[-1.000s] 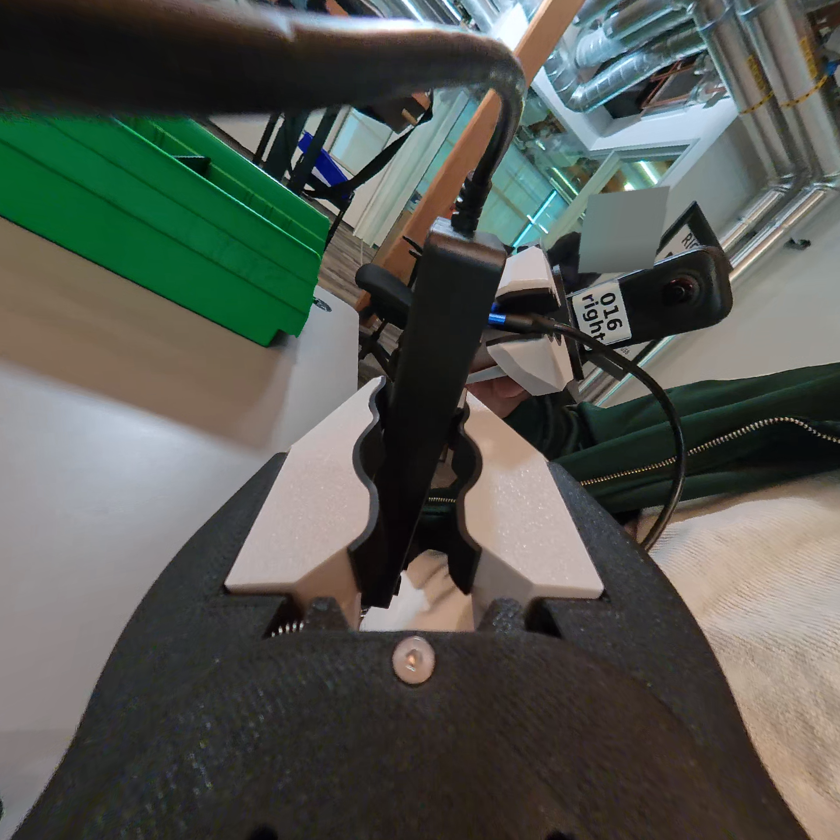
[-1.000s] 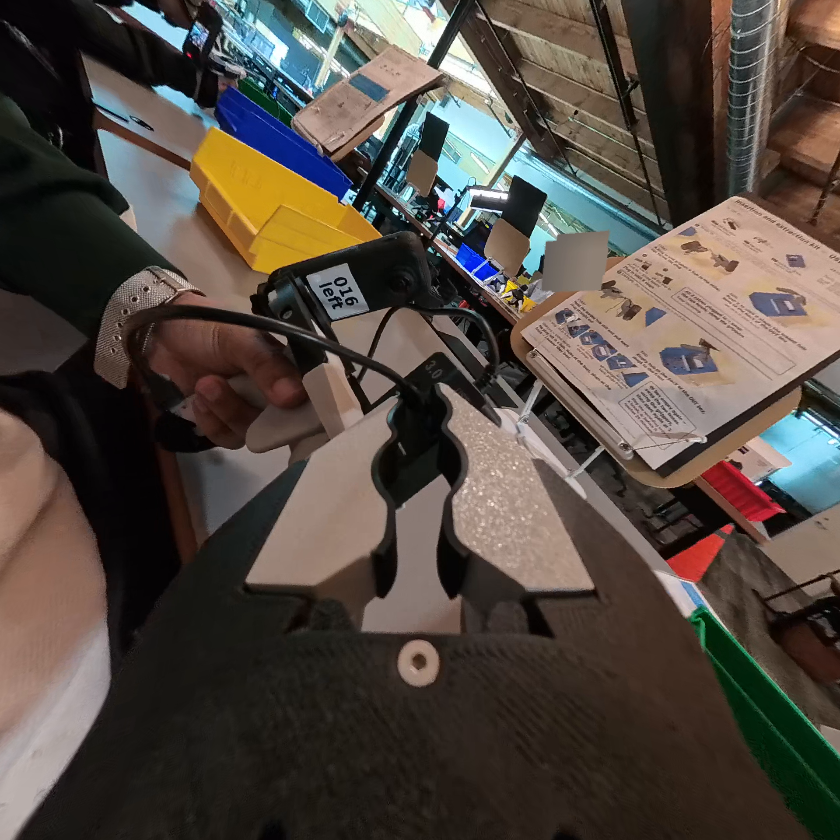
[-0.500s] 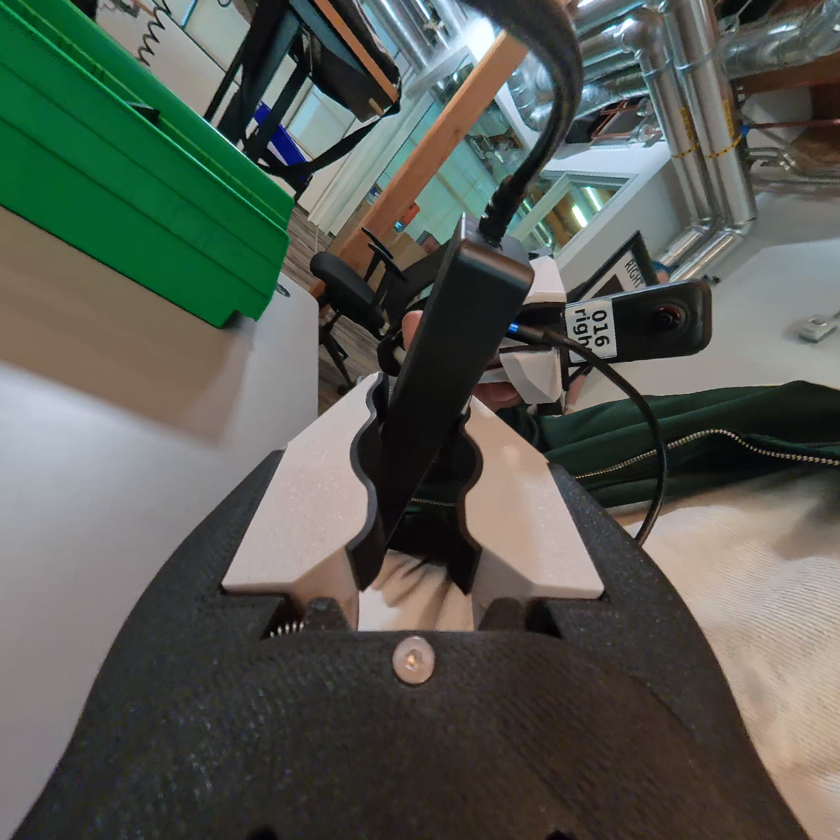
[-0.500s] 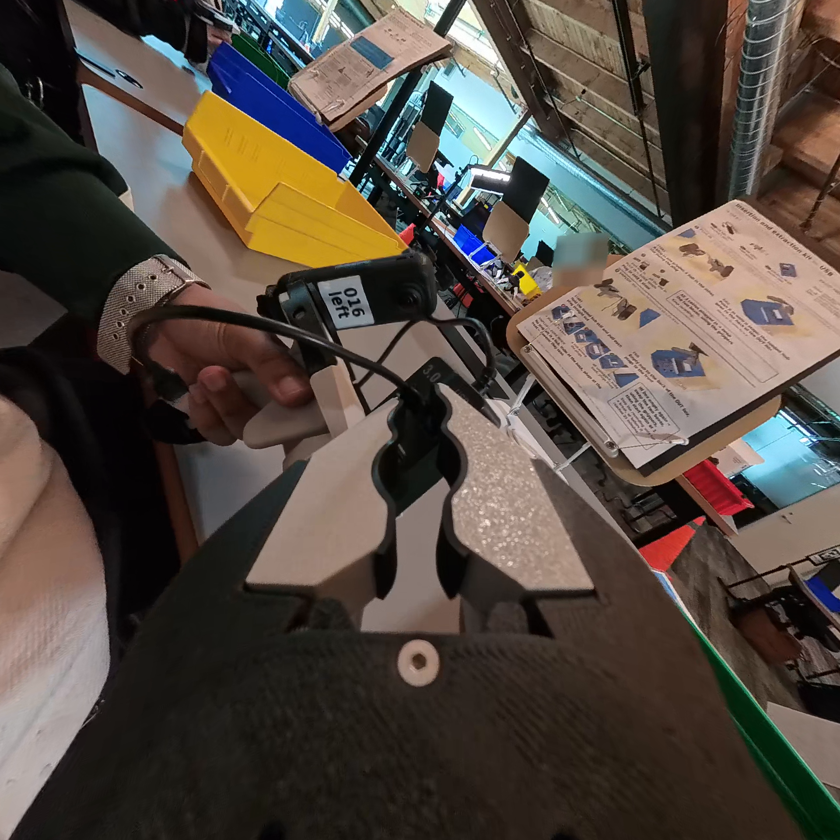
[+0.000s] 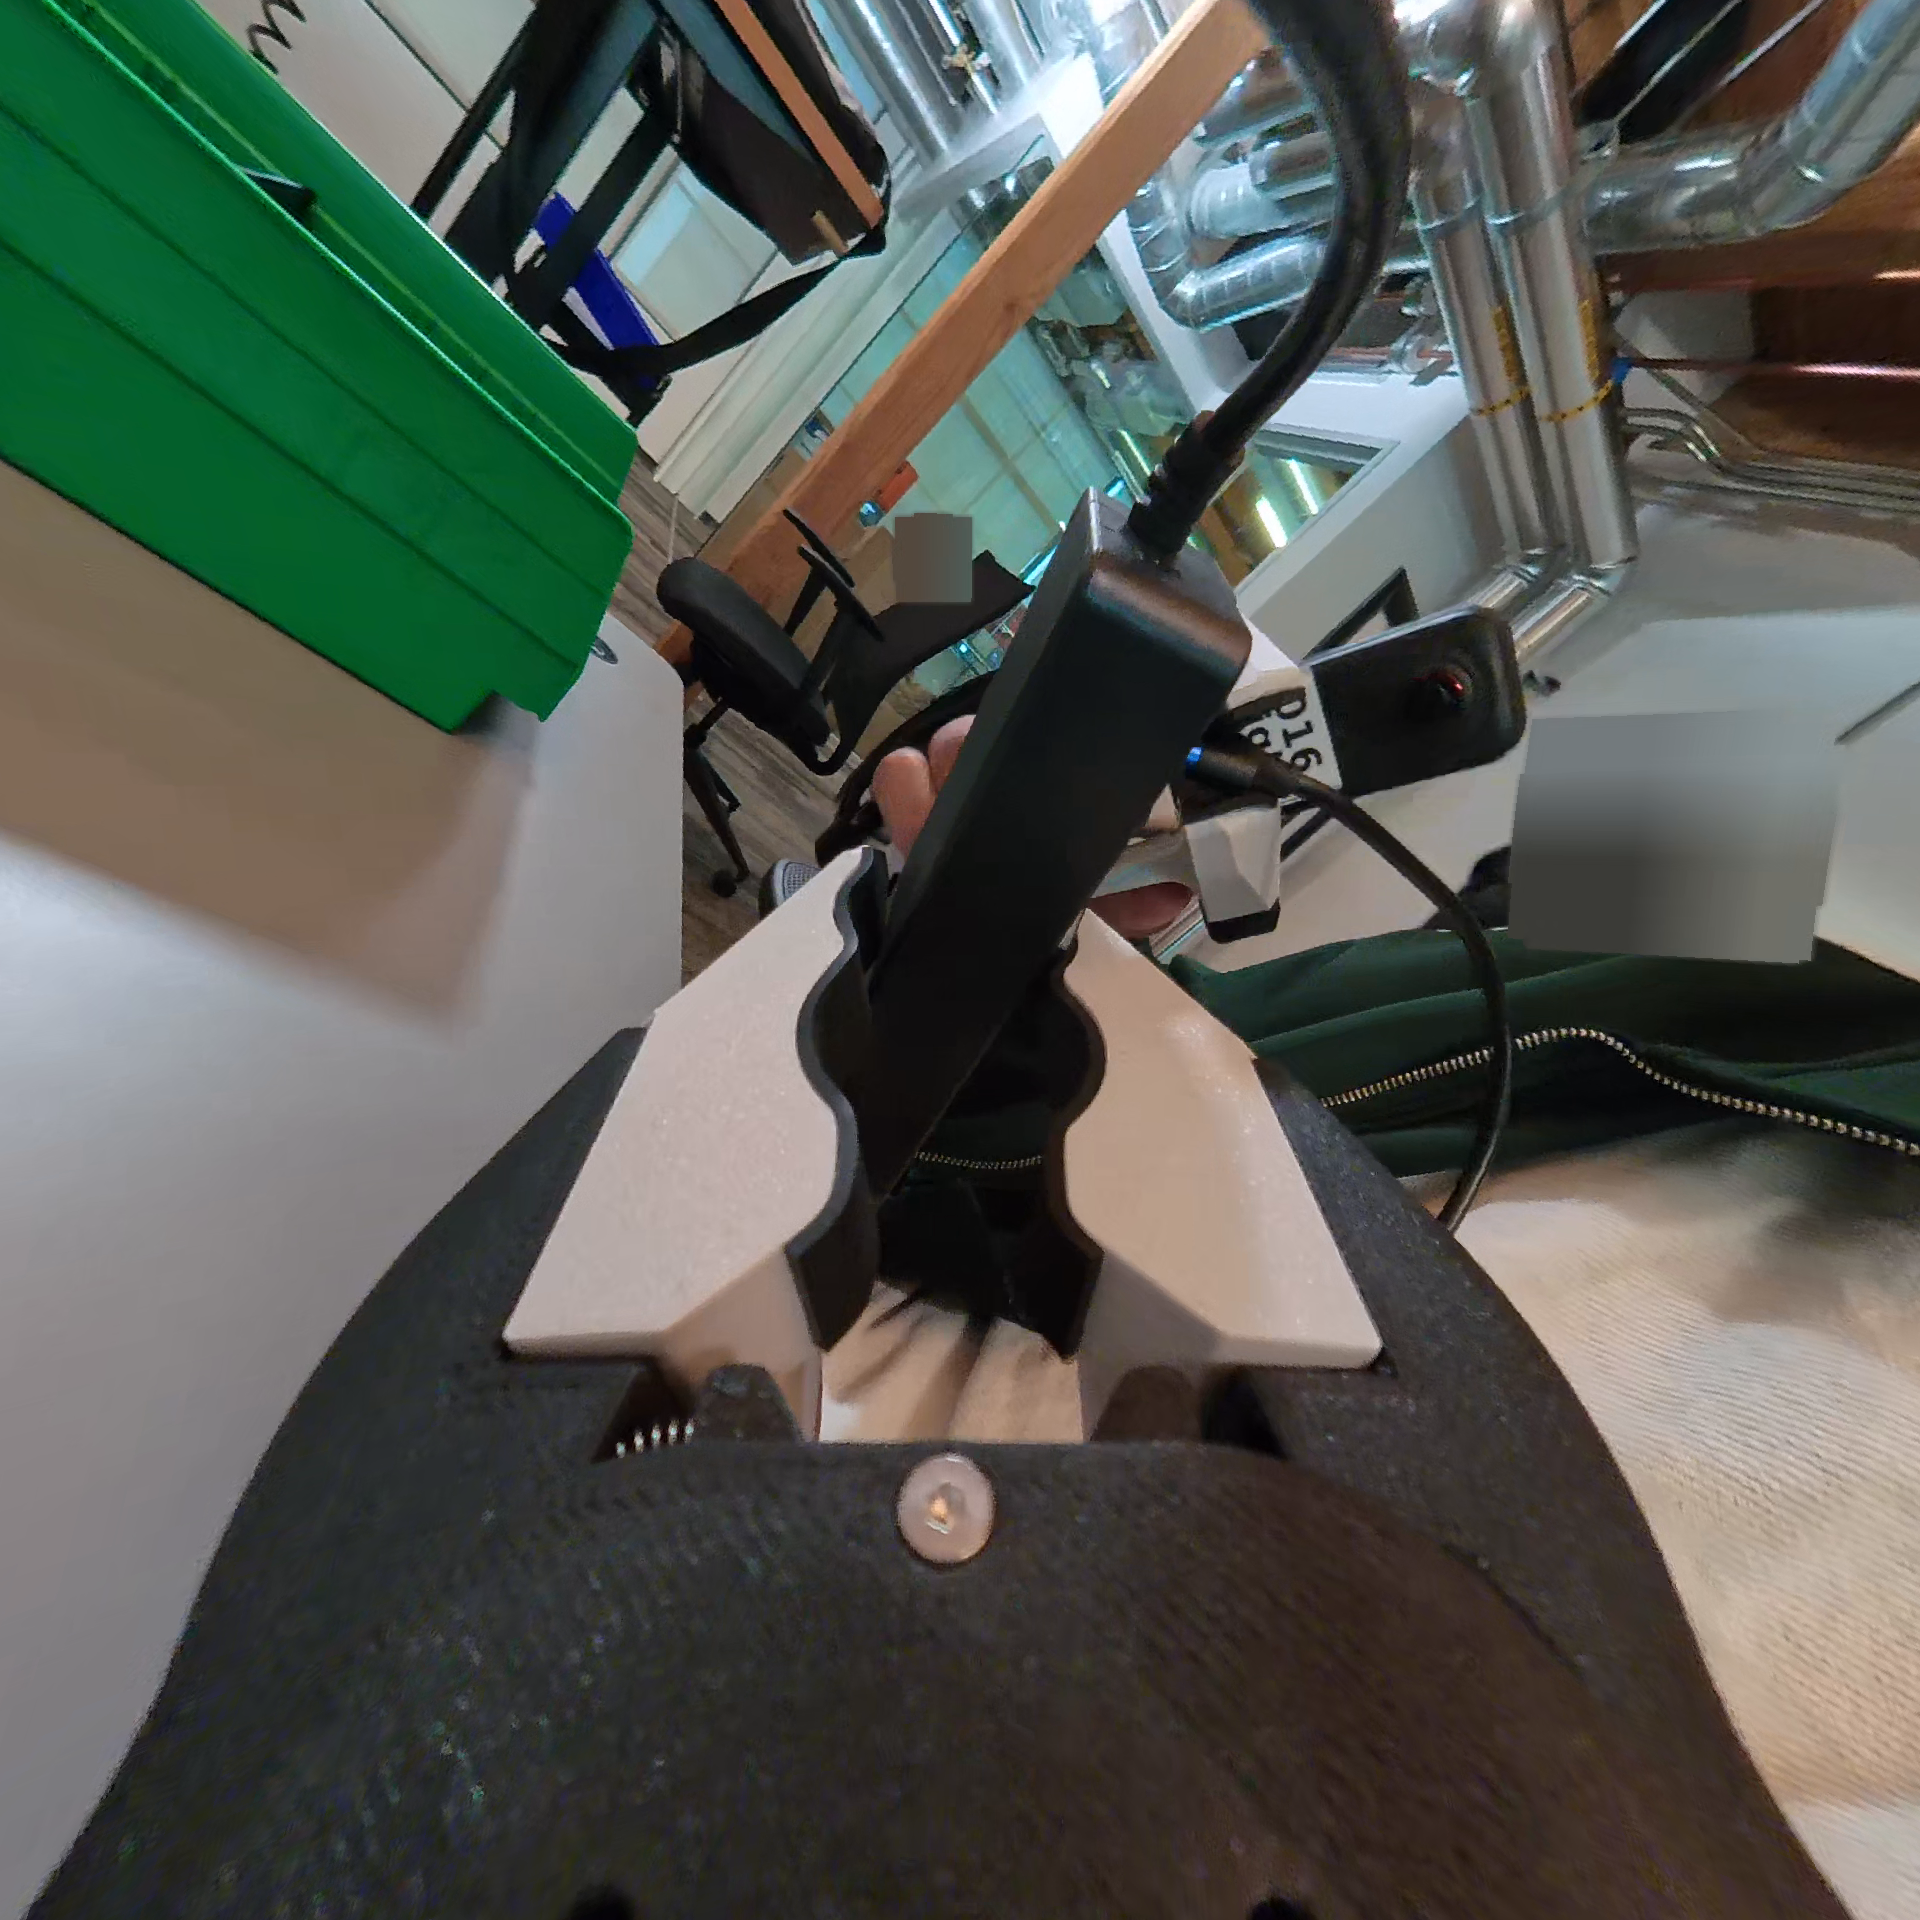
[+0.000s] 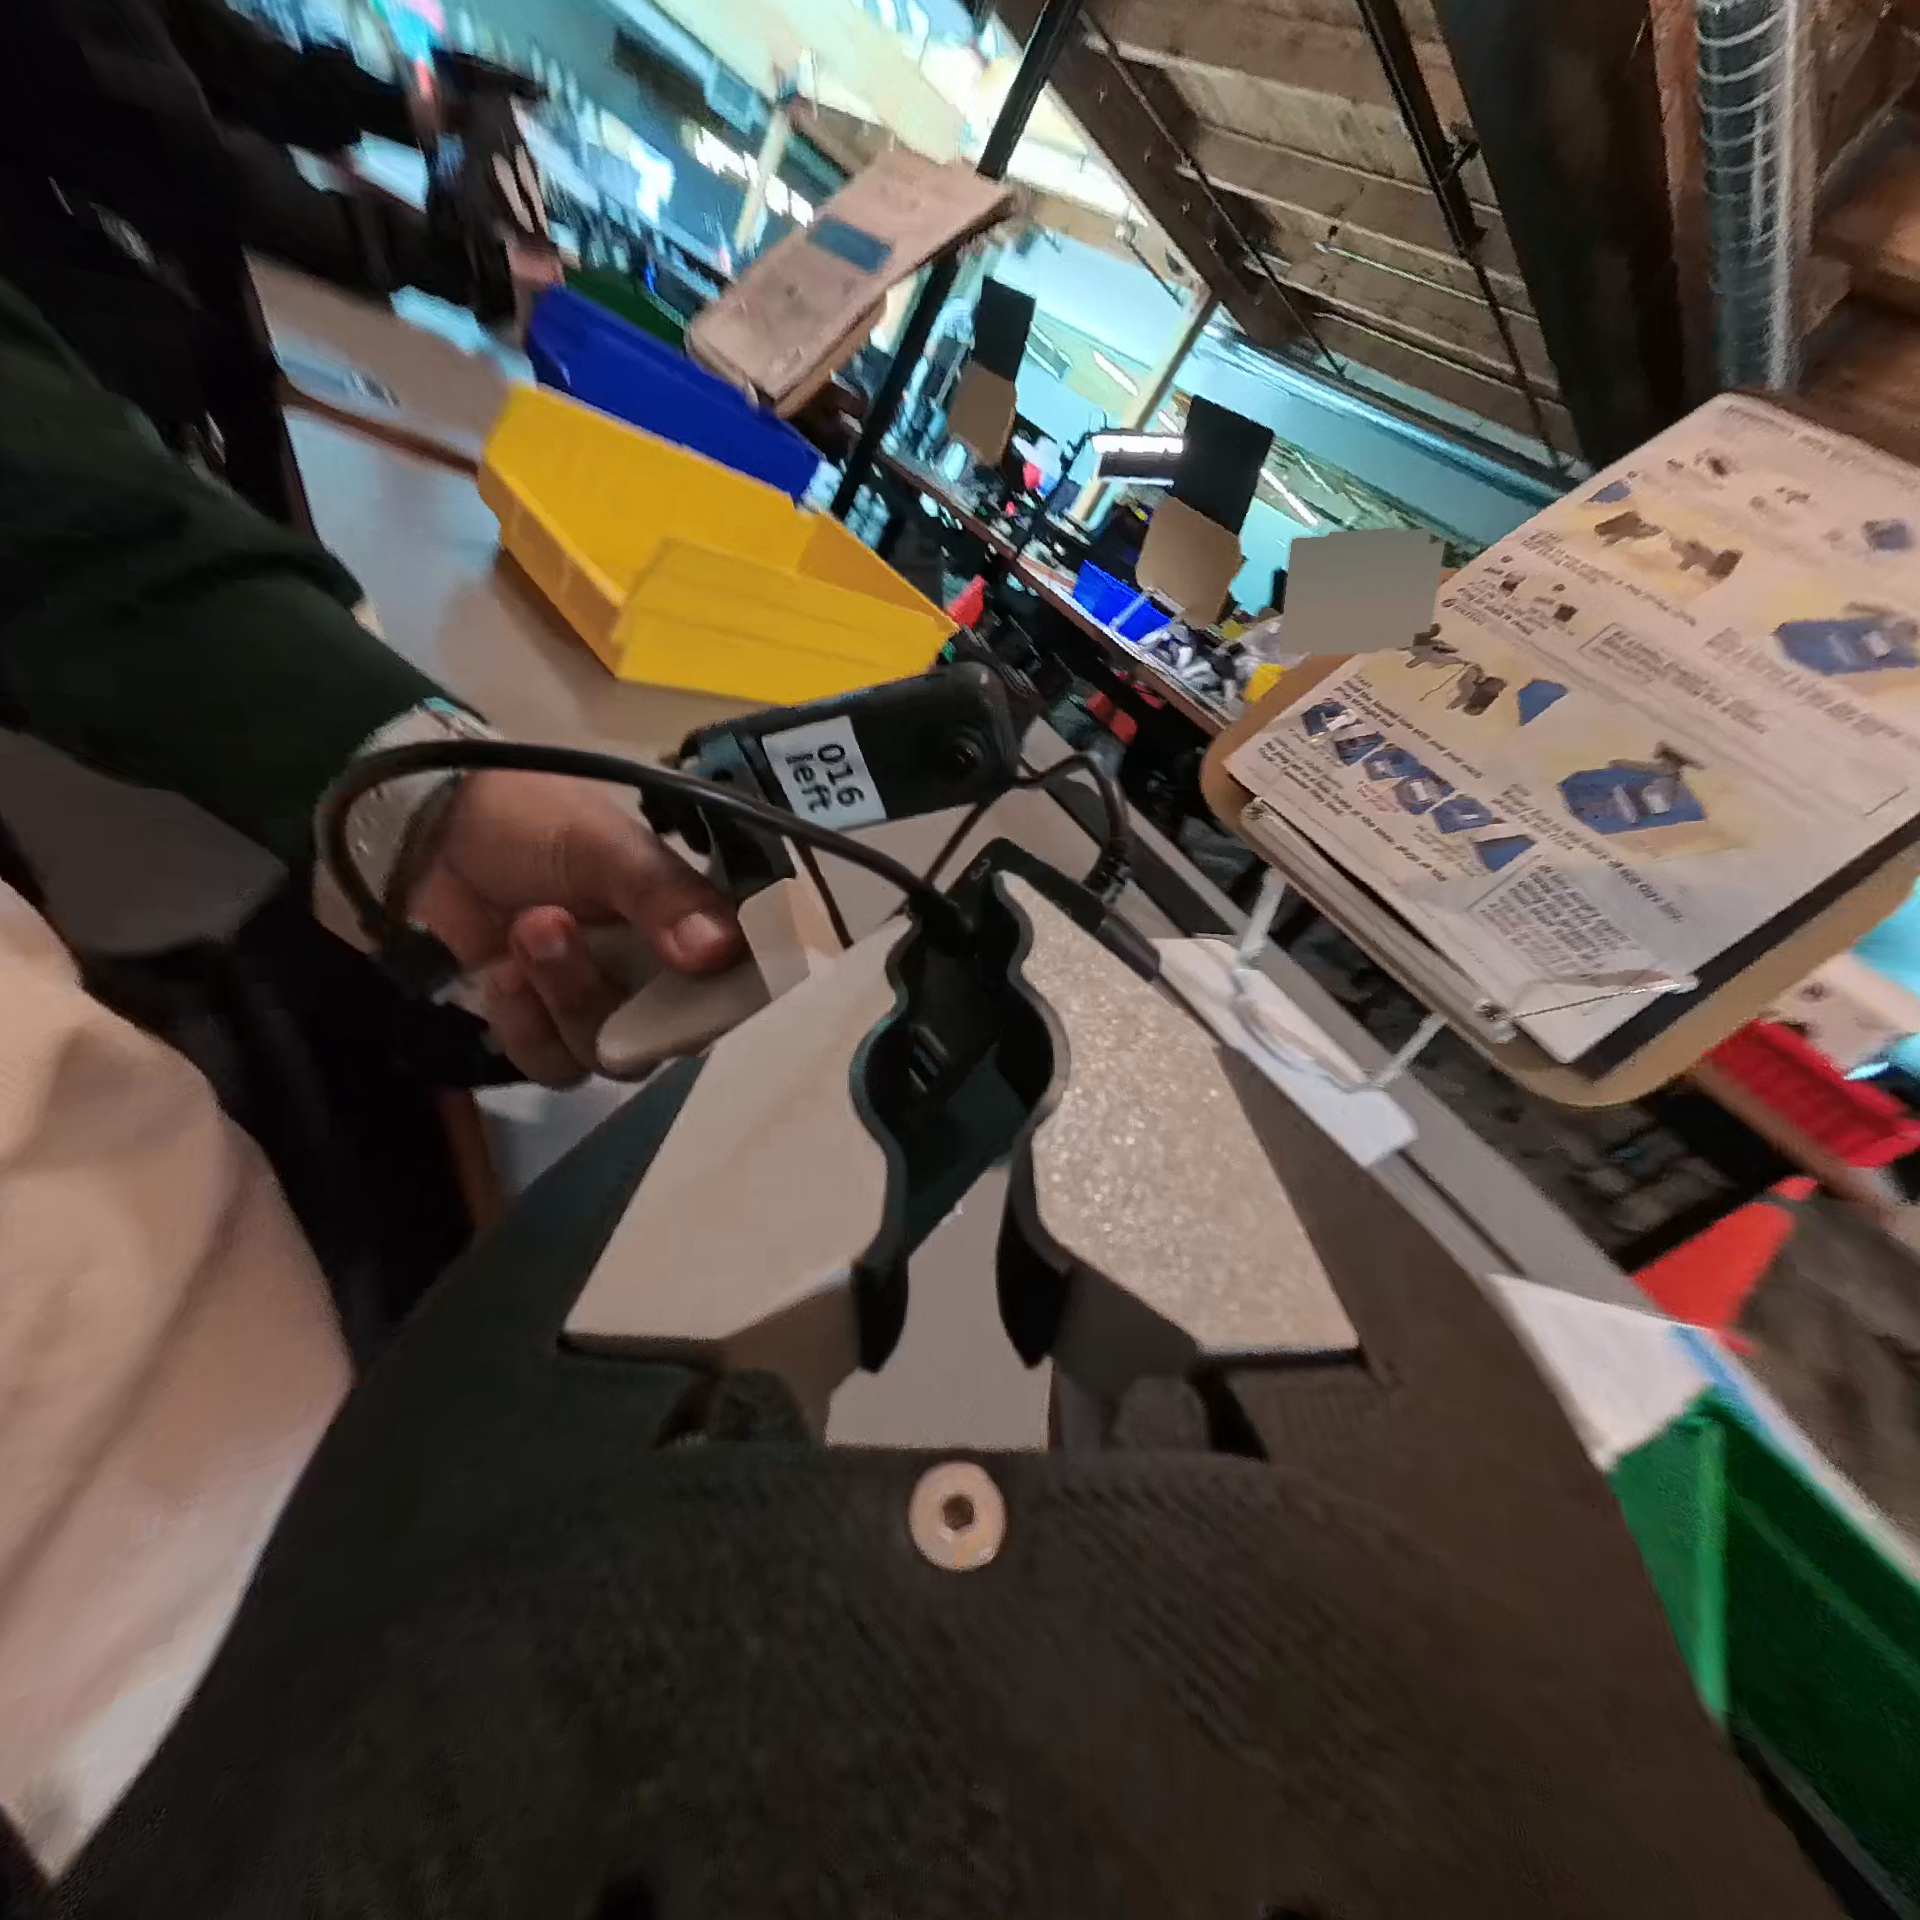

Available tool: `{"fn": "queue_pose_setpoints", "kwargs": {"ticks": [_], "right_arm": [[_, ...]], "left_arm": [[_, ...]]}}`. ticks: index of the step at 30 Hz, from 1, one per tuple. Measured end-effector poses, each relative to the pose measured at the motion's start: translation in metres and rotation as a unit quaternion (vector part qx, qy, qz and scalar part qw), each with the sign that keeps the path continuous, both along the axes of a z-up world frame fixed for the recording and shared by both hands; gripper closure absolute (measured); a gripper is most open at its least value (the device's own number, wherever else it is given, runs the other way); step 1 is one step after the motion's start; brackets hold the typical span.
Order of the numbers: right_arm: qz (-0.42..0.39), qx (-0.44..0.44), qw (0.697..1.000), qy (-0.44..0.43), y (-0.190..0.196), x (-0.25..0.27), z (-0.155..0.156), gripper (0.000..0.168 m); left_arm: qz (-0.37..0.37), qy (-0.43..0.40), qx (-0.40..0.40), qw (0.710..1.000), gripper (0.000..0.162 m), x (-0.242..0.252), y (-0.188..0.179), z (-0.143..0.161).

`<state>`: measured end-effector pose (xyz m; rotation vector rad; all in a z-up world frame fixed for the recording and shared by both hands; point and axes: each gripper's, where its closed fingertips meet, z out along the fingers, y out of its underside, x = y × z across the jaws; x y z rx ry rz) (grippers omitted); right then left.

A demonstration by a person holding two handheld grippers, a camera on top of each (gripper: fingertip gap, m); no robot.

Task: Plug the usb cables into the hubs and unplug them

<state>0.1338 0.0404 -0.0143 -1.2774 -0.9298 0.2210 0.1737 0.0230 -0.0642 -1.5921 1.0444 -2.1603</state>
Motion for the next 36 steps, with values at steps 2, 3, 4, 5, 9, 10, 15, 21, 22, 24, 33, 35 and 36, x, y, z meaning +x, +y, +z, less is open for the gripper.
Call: {"fn": "queue_pose_setpoints", "kwargs": {"ticks": [2,3,4,5,9,10,15,21,22,24,33,35,36], "right_arm": [[0.006,-0.007,1.0,0.013,0.001,0.001,0.0,0.161],[0.003,-0.002,1.0,0.001,0.001,0.001,-0.002,0.16],[-0.002,0.006,1.0,-0.016,0.001,0.001,-0.003,0.161],[-0.006,0.011,0.999,-0.03,0.0,0.0,-0.003,0.161],[-0.002,0.003,1.0,-0.01,-0.001,-0.001,-0.001,0.161],[0.0,-0.001,1.0,-0.005,-0.001,0.0,-0.001,0.161],[-0.02,0.017,1.0,-0.011,0.004,0.002,0.0,0.161],[-0.076,0.052,0.993,0.071,0.02,0.017,0.002,0.154],[-0.074,0.041,0.994,0.074,0.021,0.016,-0.002,0.145],[-0.081,0.012,0.993,0.08,0.027,0.02,-0.008,0.139],[-0.056,-0.089,0.97,0.22,0.033,0.042,0.002,0.126],[-0.049,-0.071,0.976,0.201,0.027,0.033,0.006,0.126],[-0.051,-0.076,0.978,0.189,0.026,0.028,0.002,0.126]], "left_arm": [[0.003,0.002,0.001,1.0,0.134,0.001,0.002,-0.001],[0.006,0.005,0.002,1.0,0.134,0.001,0.002,-0.002],[0.009,0.006,0.003,1.0,0.134,0.0,0.003,-0.003],[0.01,0.008,0.004,1.0,0.134,0.0,0.003,-0.003],[0.037,0.014,0.039,0.998,0.134,-0.001,0.005,-0.002],[0.04,0.014,0.041,0.998,0.134,-0.001,0.006,-0.002],[0.08,-0.006,0.129,0.988,0.136,-0.002,0.012,0.0],[0.226,-0.002,0.272,0.935,0.138,-0.015,0.044,0.011],[0.253,-0.005,0.281,0.926,0.138,-0.019,0.051,0.014],[0.286,-0.008,0.286,0.915,0.138,-0.027,0.065,0.019],[0.32,0.039,0.447,0.835,0.139,-0.036,0.086,0.009],[0.319,0.046,0.494,0.807,0.139,-0.032,0.081,0.006],[0.318,0.051,0.514,0.795,0.139,-0.03,0.078,0.005]]}}
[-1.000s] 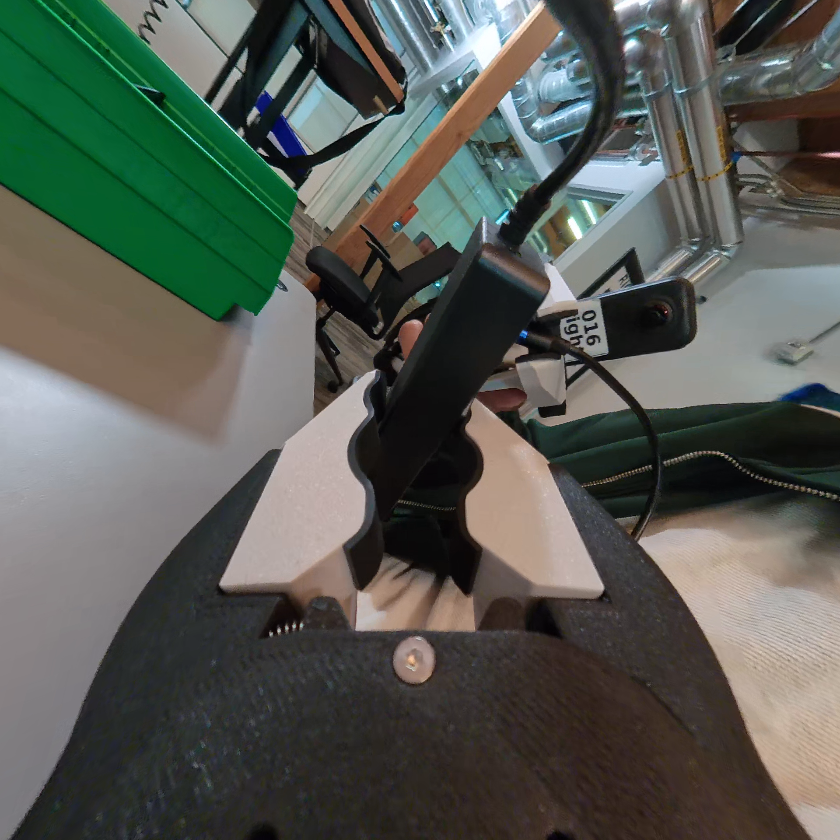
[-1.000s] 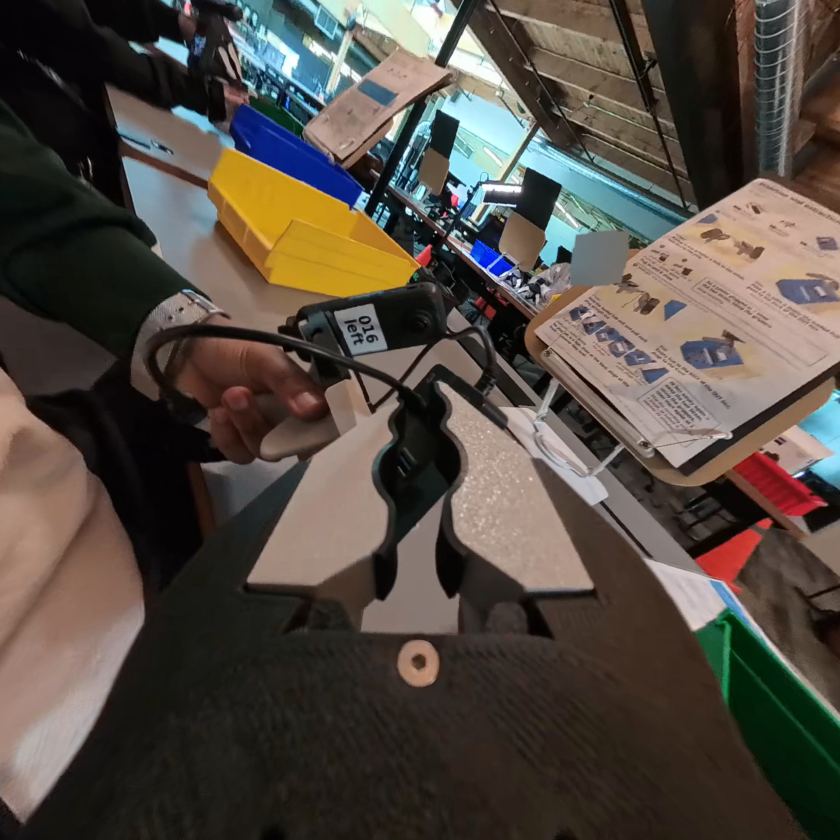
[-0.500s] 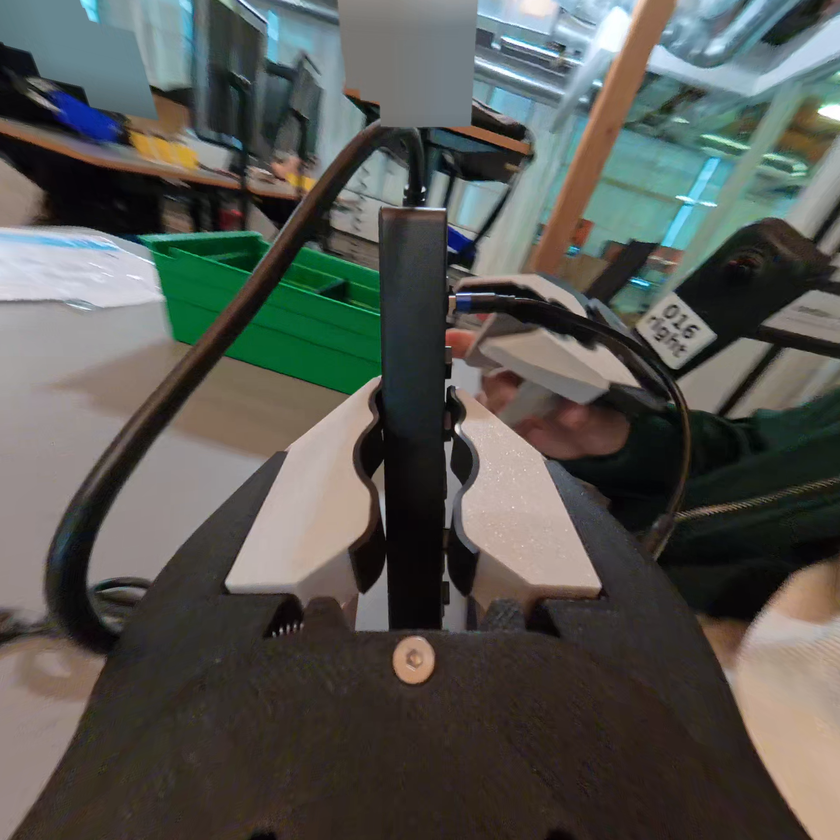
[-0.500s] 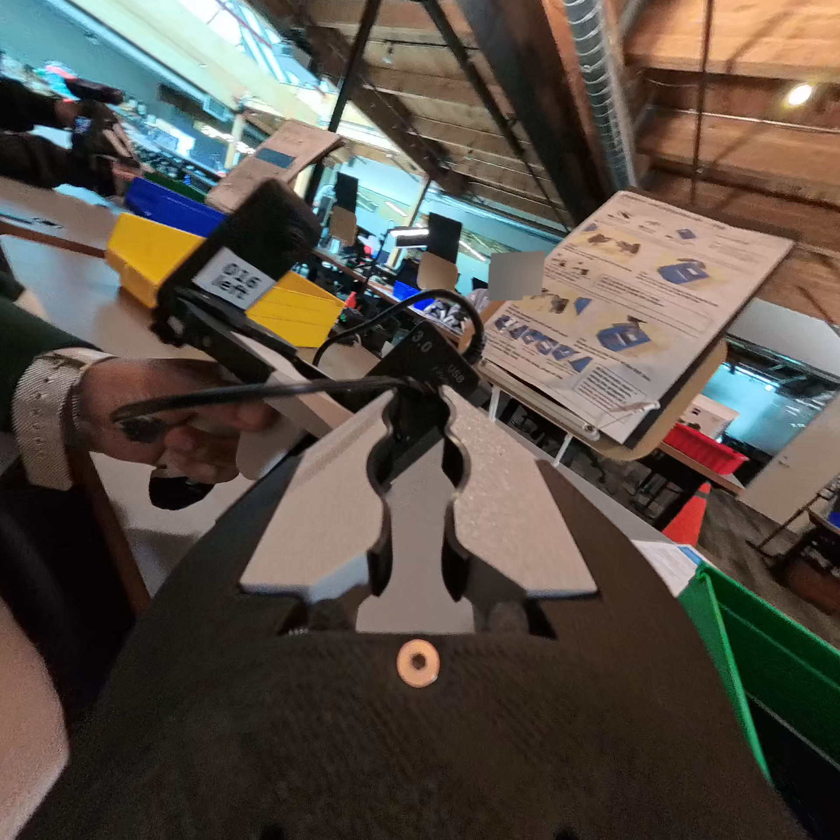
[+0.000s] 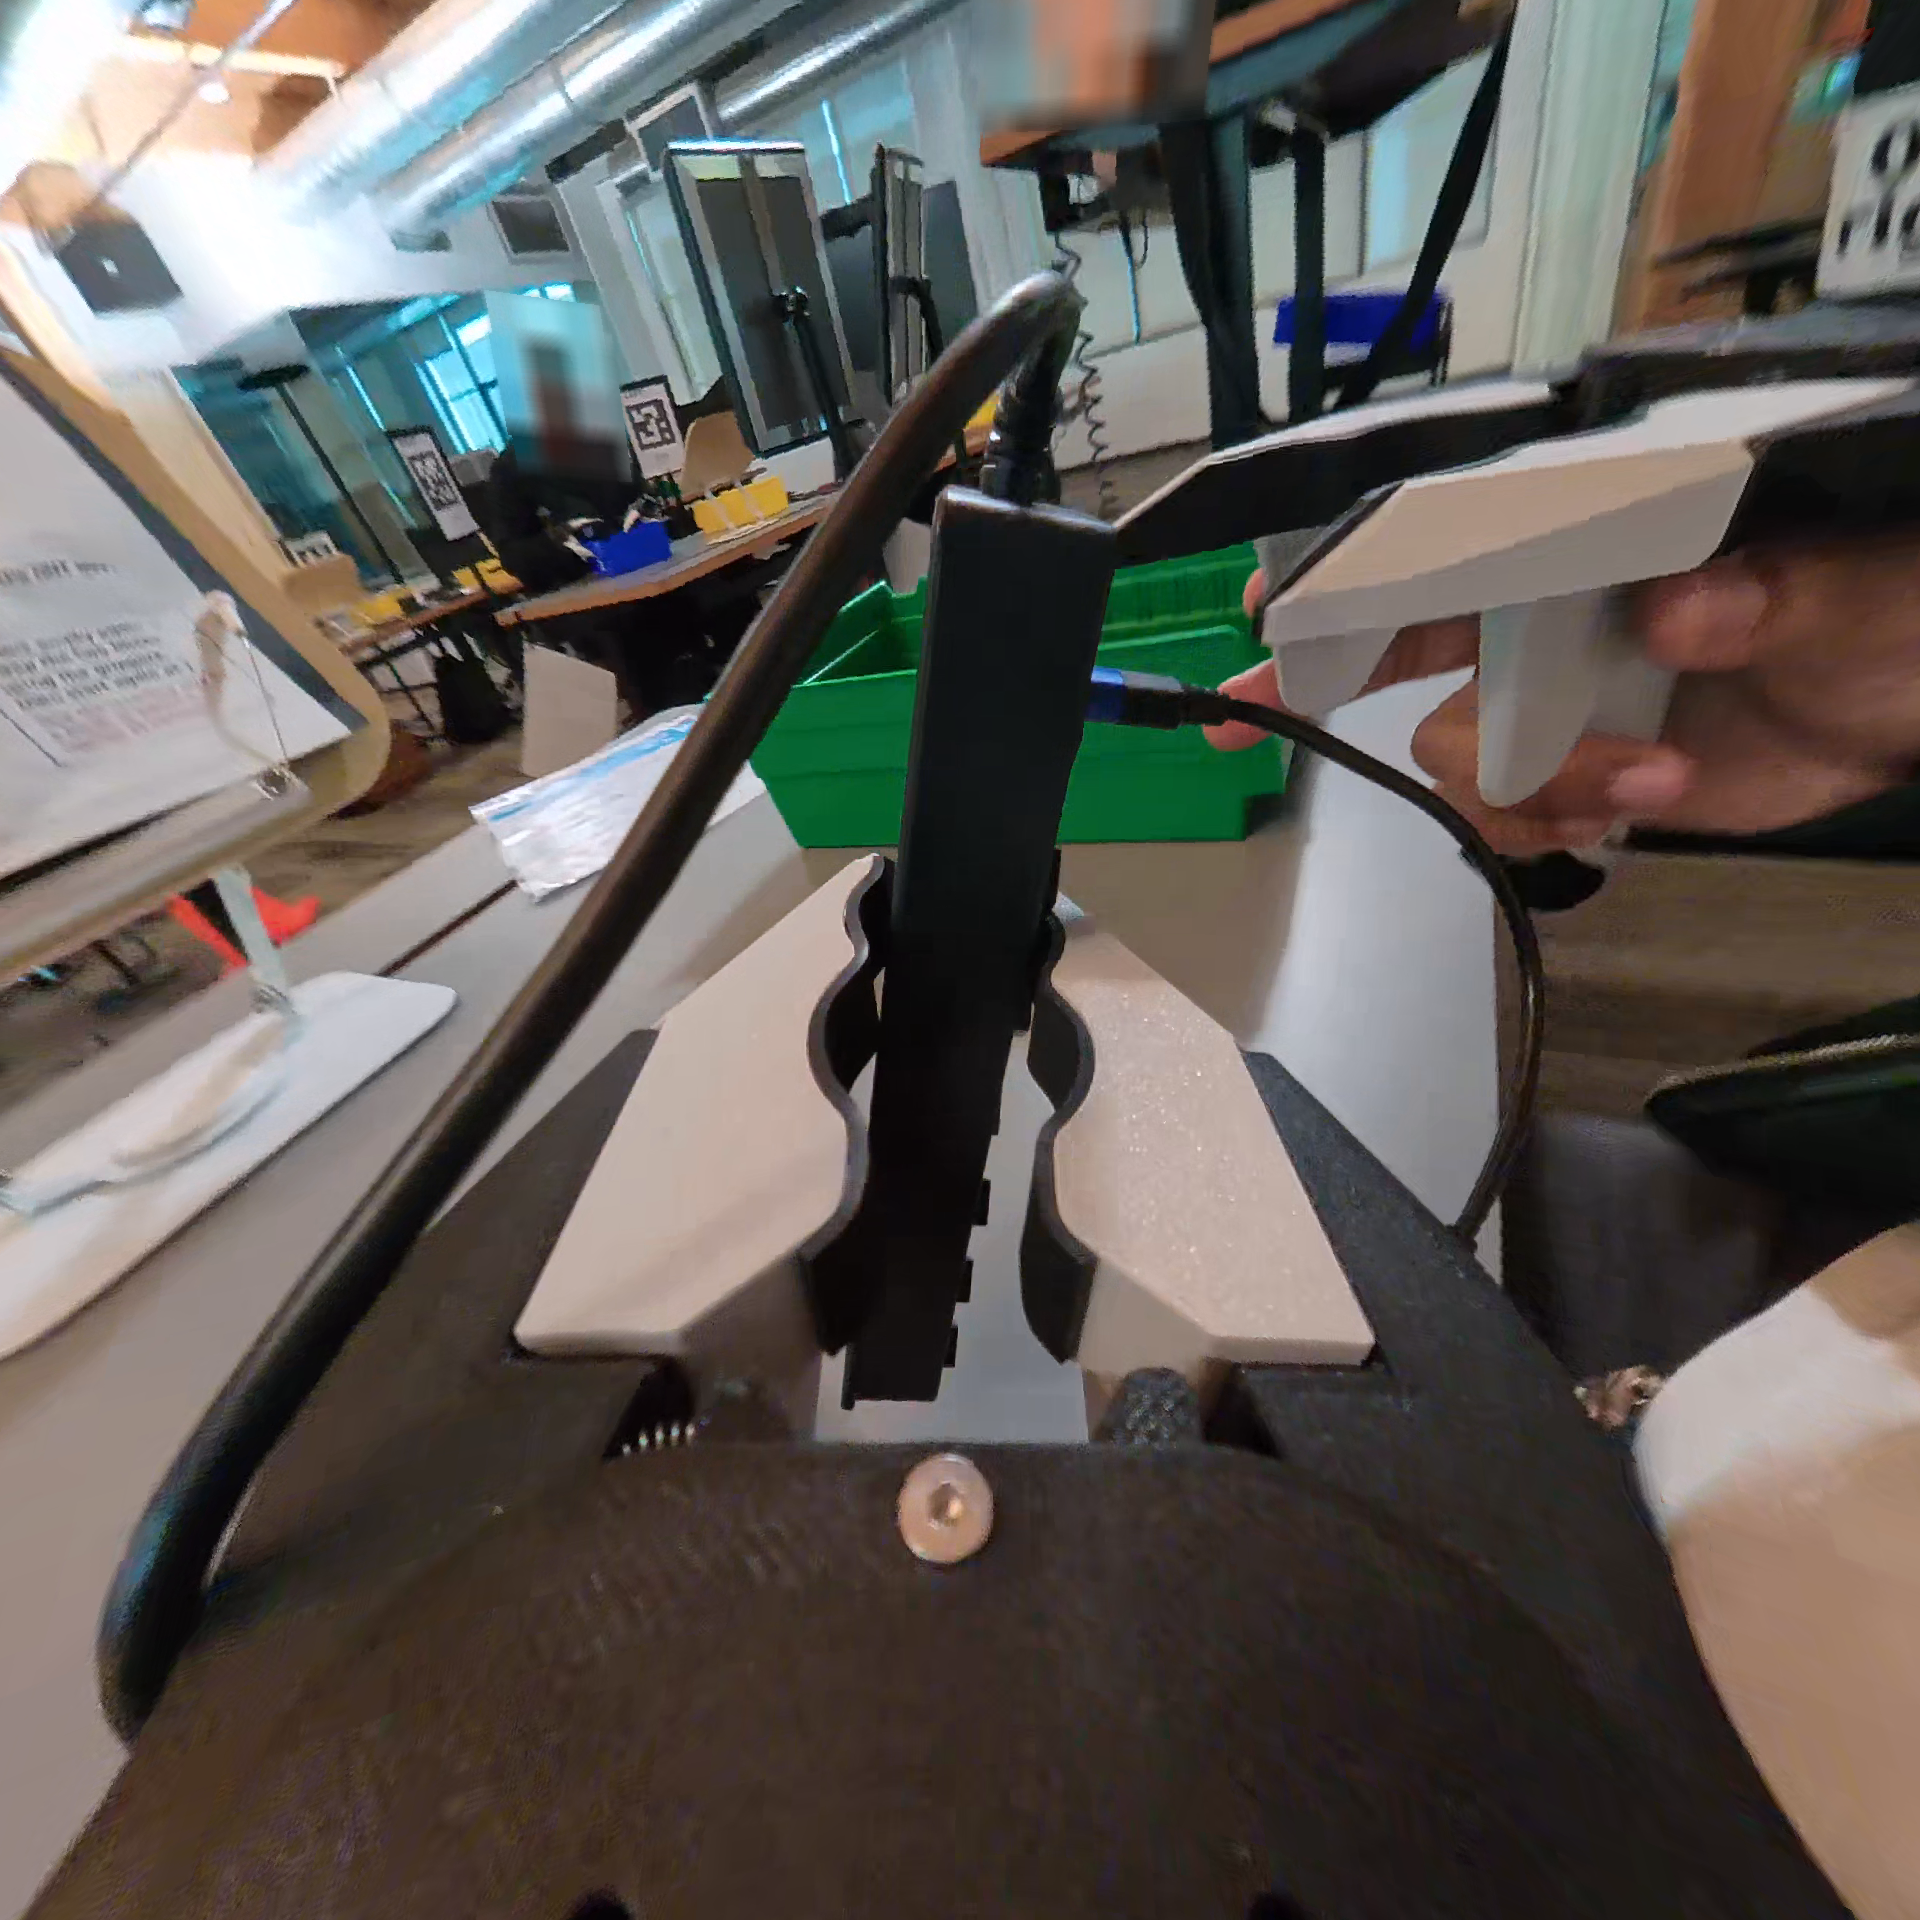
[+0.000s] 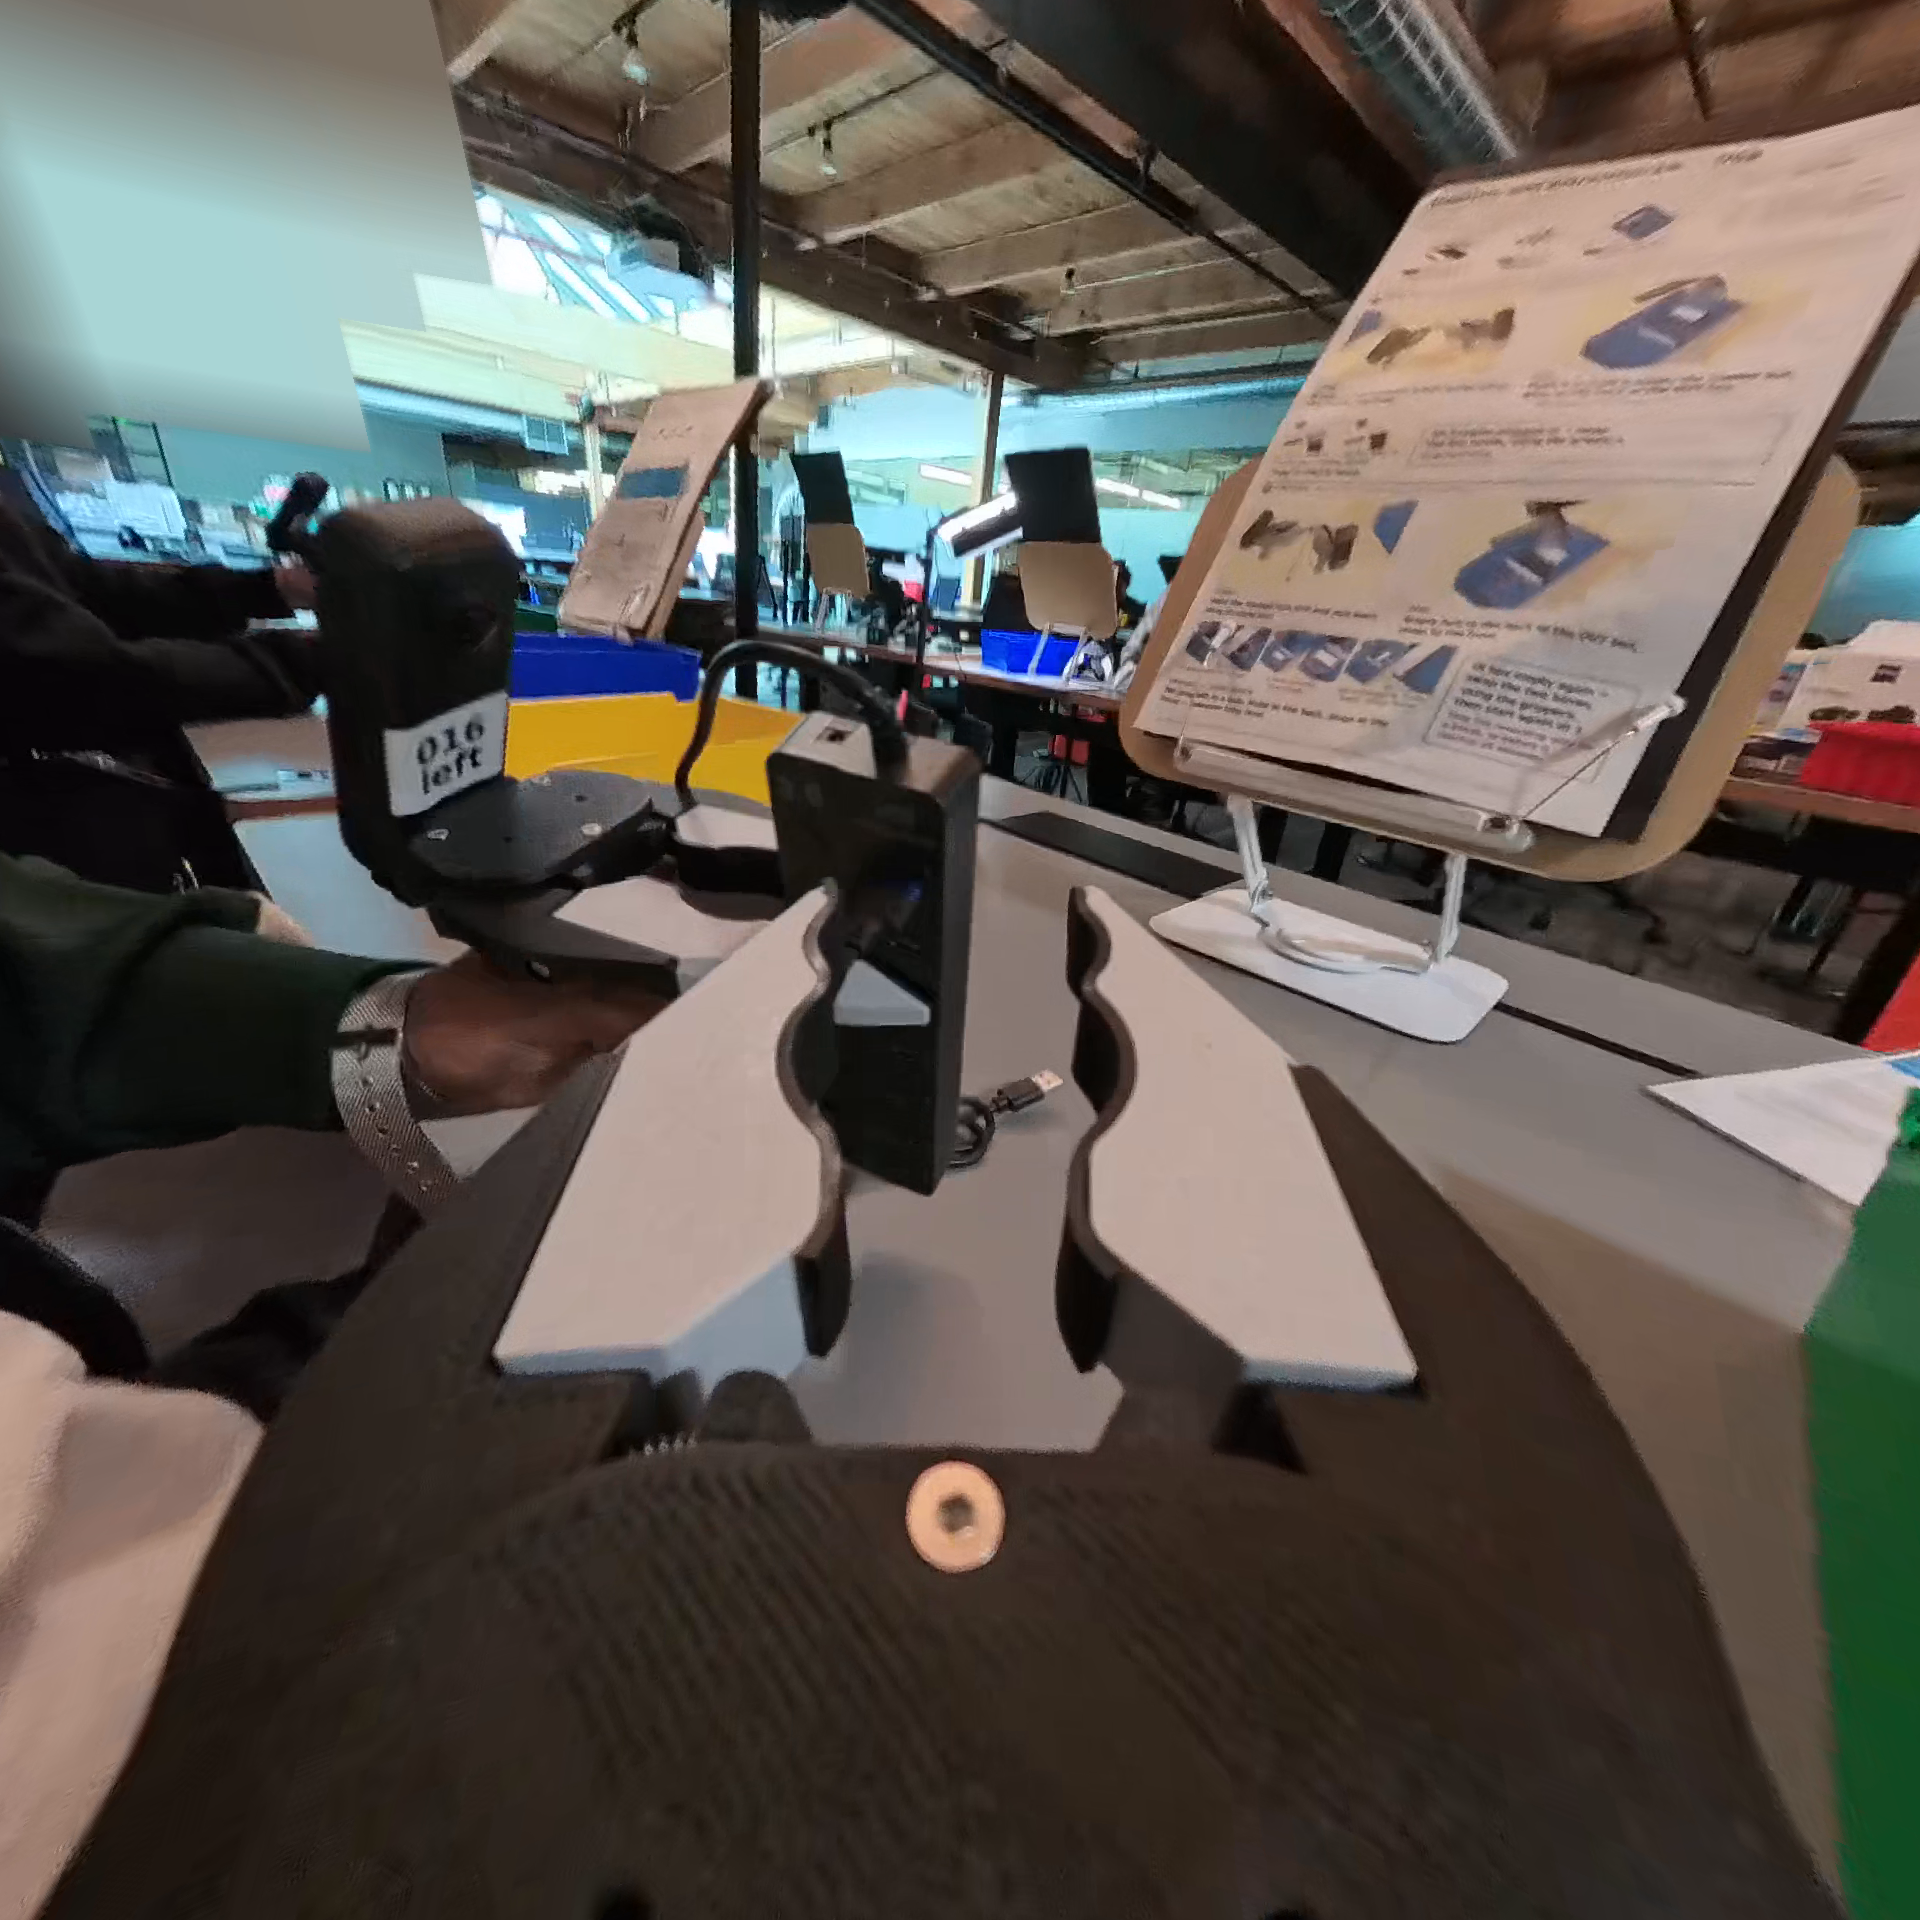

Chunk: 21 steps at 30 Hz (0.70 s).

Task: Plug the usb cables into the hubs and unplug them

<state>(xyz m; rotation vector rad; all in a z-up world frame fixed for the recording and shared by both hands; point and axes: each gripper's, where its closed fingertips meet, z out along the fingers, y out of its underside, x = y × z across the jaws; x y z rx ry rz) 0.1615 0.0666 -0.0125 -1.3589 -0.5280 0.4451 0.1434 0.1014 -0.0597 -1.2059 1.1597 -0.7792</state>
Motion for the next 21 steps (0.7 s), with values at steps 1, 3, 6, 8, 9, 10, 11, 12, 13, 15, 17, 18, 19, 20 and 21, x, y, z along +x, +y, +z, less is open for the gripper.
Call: {"fn": "queue_pose_setpoints", "kwargs": {"ticks": [1,3,6,8,9,10,11,12,13,15,17,18,19,20,21], "right_arm": [[0.006,-0.016,1.0,-0.007,0.0,-0.005,-0.006,0.123],[0.026,-0.067,0.997,-0.002,0.001,-0.015,-0.019,0.117],[0.047,-0.136,0.989,0.02,0.003,-0.021,-0.034,0.121],[0.054,-0.157,0.986,0.021,0.003,-0.022,-0.04,0.139],[0.051,-0.161,0.986,0.016,0.004,-0.021,-0.042,0.143],[0.042,-0.162,0.986,0.009,0.006,-0.019,-0.045,0.149],[0.037,-0.164,0.986,0.0,0.007,-0.018,-0.047,0.153],[0.037,-0.166,0.985,-0.006,0.007,-0.019,-0.049,0.154],[0.04,-0.171,0.984,-0.011,0.006,-0.021,-0.05,0.154],[0.045,-0.181,0.982,-0.019,0.005,-0.026,-0.053,0.155],[0.042,-0.187,0.981,-0.027,0.004,-0.029,-0.057,0.155],[0.04,-0.186,0.981,-0.027,0.004,-0.029,-0.056,0.154],[0.04,-0.186,0.981,-0.026,0.004,-0.029,-0.055,0.154],[0.039,-0.189,0.981,-0.022,0.005,-0.029,-0.054,0.154],[0.037,-0.192,0.981,-0.017,0.005,-0.029,-0.051,0.154]], "left_arm": [[0.007,0.014,0.021,1.0,0.138,0.002,-0.001,-0.003],[0.027,0.04,0.059,0.997,0.139,0.003,-0.001,-0.008],[0.043,0.063,0.115,0.99,0.138,0.004,-0.002,-0.011],[0.052,0.075,0.158,0.983,0.138,0.004,-0.003,-0.011],[0.057,0.08,0.177,0.979,0.139,0.004,-0.004,-0.012],[0.062,0.085,0.19,0.976,0.138,0.005,-0.003,-0.013],[0.07,0.088,0.201,0.973,0.137,0.005,-0.002,-0.015],[0.074,0.089,0.213,0.97,0.136,0.006,-0.002,-0.018],[0.072,0.093,0.225,0.967,0.136,0.007,-0.005,-0.02],[0.077,0.088,0.251,0.961,0.131,0.01,-0.009,-0.019],[0.078,0.087,0.255,0.96,0.134,0.01,-0.012,-0.018],[0.074,0.09,0.237,0.964,0.135,0.01,-0.011,-0.018],[0.072,0.085,0.208,0.972,0.136,0.01,-0.009,-0.017],[0.069,0.076,0.175,0.979,0.136,0.009,-0.007,-0.014],[0.063,0.072,0.151,0.984,0.137,0.009,-0.005,-0.012]]}}
